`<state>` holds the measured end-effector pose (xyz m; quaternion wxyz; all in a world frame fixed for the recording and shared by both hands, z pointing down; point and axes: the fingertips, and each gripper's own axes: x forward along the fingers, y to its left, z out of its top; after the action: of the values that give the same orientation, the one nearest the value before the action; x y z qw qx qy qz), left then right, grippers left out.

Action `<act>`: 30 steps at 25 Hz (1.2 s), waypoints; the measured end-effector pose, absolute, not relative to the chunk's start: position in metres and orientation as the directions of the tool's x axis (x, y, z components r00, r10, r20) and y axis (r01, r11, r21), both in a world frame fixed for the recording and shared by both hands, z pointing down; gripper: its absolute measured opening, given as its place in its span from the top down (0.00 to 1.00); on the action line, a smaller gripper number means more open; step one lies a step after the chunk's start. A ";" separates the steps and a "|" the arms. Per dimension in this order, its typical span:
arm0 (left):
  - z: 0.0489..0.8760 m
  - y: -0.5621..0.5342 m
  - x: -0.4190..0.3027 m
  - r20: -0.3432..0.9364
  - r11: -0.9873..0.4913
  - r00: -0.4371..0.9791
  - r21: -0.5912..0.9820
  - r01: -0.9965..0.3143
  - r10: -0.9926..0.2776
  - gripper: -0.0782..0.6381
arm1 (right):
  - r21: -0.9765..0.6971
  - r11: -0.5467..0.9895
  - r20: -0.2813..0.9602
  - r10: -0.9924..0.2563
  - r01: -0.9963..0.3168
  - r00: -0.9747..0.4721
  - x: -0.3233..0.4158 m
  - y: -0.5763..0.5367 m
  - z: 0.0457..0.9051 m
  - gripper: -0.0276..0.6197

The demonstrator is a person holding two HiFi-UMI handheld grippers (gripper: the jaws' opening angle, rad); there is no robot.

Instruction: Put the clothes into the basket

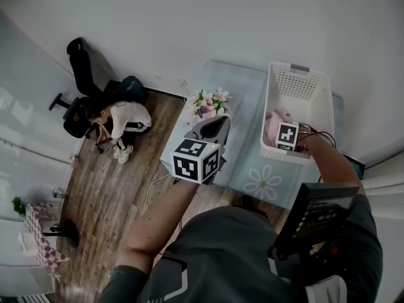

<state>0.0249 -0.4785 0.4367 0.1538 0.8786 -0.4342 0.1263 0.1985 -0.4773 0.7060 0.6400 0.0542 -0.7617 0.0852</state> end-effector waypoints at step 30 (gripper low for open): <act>0.379 -0.413 0.015 0.171 -0.669 0.709 0.239 -0.703 -0.684 0.88 | 0.199 0.656 0.470 -0.716 -0.728 -0.516 0.176 -0.449 0.378 0.43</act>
<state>0.0151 -0.4129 0.3786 0.1449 0.9130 -0.3799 0.0331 0.1757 -0.4489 0.3780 0.2641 0.4147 -0.8707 0.0117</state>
